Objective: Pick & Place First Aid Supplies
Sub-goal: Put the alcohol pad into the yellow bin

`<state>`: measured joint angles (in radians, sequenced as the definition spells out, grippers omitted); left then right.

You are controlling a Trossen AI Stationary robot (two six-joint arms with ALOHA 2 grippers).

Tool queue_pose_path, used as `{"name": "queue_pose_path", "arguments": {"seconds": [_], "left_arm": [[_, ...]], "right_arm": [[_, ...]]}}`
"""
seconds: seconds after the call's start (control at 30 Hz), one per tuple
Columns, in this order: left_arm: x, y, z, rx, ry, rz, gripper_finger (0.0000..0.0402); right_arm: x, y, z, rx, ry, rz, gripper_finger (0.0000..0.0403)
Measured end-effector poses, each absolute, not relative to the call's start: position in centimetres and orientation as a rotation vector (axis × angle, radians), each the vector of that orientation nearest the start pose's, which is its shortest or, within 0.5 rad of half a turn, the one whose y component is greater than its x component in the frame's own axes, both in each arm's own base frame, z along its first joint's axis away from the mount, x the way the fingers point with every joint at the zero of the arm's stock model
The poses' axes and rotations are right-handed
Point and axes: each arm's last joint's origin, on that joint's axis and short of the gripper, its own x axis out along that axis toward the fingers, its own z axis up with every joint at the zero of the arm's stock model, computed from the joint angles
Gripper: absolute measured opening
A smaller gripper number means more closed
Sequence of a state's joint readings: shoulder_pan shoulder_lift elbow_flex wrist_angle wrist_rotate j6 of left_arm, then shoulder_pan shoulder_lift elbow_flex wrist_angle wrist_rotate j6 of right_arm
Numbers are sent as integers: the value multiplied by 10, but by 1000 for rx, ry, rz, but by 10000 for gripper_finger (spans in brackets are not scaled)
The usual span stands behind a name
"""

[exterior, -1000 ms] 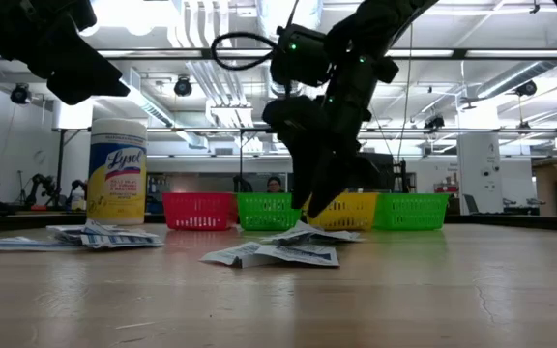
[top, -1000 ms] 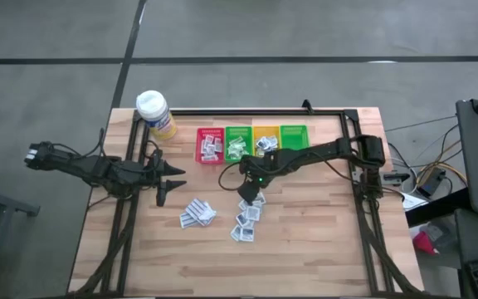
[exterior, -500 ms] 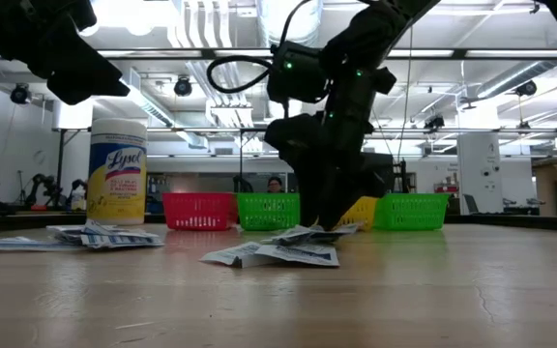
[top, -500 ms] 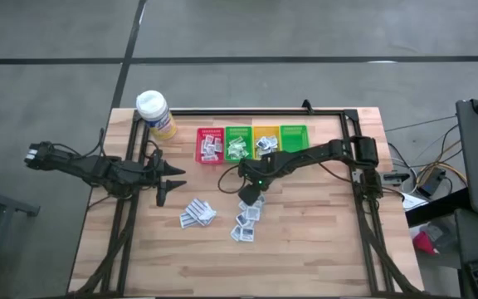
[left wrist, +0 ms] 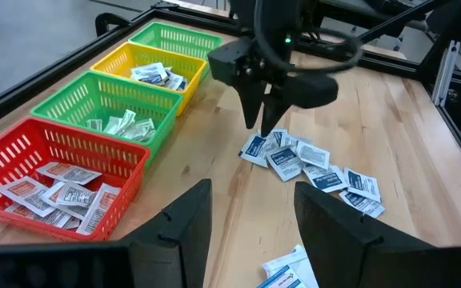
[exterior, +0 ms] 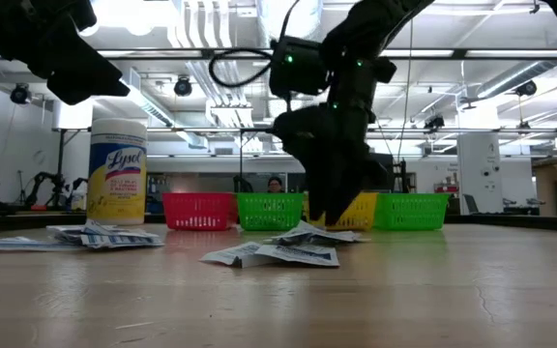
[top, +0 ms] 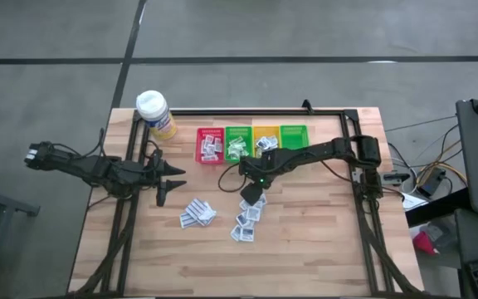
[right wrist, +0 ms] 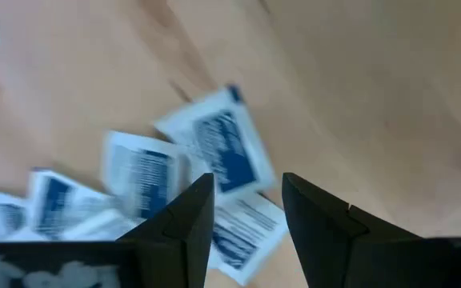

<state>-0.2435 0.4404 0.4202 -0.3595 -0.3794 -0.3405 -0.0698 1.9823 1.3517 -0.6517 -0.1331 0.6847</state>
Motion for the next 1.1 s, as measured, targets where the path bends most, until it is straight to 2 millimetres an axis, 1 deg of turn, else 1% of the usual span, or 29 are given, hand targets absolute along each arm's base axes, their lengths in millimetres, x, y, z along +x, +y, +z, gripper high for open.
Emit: {"name": "queue_pose_path", "arguments": {"seconds": [0.43, 0.67, 0.97, 1.1], "left_arm": [[114, -17, 236, -220, 335, 194, 172], [114, -17, 236, -220, 335, 194, 172], [114, -17, 236, -219, 335, 194, 172], [114, -17, 236, -217, 335, 194, 172]], "right_arm": [[381, -25, 150, 784, 1265, -400, 146], [386, -26, 151, 819, 1214, -378, 146], [385, -26, 143, 826, 1239, -393, 146], [386, -26, 143, 831, 1227, -388, 146]]}}
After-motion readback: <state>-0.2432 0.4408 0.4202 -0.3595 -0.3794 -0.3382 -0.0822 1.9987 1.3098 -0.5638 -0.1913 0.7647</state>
